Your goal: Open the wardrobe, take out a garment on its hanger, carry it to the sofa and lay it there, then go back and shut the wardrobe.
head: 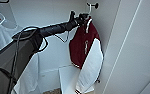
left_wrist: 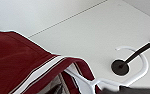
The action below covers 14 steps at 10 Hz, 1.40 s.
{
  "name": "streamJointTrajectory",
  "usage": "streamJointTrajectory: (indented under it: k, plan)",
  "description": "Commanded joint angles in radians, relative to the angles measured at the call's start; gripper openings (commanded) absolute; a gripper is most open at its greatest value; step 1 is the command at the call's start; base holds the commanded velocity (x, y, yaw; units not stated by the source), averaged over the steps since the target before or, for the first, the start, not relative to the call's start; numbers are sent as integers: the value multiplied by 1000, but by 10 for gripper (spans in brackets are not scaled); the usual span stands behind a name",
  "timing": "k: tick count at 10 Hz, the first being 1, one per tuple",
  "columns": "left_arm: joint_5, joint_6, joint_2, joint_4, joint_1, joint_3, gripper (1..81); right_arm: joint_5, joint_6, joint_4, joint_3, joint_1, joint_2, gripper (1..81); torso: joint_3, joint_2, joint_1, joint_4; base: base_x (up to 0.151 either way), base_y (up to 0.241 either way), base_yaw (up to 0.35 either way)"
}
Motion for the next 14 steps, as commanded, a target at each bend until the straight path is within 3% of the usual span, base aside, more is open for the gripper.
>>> streamJointTrajectory:
  k: [1,7,14]
  plan:
    - [-17,-4,37,8,-195,-13,811,-60,0,-3,4,24,10,811,0,0,0,0,0,0,0]
    - [14,-4,194,100,-218,-246,811,-63,0,-4,6,28,21,811,0,0,0,0,0,0,0]
    - [-2,-5,198,106,-215,-118,811,-58,0,-1,4,24,19,811,0,0,0,0,0,0,0]
